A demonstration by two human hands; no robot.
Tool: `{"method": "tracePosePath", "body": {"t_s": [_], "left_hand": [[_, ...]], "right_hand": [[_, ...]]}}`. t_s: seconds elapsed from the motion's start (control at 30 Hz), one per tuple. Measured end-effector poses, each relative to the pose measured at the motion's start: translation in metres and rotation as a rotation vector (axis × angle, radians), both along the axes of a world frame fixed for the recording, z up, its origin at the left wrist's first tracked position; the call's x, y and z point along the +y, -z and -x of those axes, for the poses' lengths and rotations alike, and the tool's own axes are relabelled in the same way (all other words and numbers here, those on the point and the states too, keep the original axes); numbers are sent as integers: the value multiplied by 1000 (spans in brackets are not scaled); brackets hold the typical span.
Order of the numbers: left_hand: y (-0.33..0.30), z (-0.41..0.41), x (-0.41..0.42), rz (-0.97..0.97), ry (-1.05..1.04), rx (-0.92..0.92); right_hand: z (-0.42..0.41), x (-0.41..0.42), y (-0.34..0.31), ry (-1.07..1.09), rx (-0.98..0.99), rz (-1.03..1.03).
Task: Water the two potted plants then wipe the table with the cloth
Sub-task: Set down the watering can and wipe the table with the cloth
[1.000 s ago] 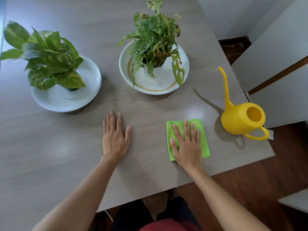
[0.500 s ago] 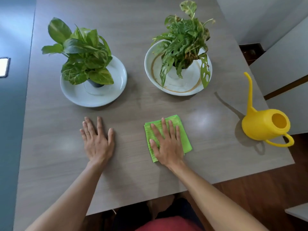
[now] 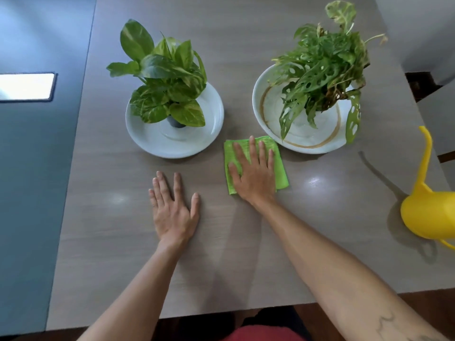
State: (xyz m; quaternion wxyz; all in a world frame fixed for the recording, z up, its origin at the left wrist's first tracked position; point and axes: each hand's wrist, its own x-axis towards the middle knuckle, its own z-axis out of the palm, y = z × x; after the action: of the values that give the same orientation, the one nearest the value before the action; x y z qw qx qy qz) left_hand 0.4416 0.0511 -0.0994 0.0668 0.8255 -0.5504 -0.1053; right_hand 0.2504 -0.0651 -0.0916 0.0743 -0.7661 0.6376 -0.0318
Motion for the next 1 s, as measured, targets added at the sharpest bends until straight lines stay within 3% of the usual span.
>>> {"method": "tracePosePath", "body": {"t_s": [0.57,1.0], "left_hand": [[4,-2,-1,-2,-5,-20],[1,-5,1,12,11,43]], "right_hand": [[-45,-109,0,-19,38,-10],[-35,-39,-1,3,3,-14]]}}
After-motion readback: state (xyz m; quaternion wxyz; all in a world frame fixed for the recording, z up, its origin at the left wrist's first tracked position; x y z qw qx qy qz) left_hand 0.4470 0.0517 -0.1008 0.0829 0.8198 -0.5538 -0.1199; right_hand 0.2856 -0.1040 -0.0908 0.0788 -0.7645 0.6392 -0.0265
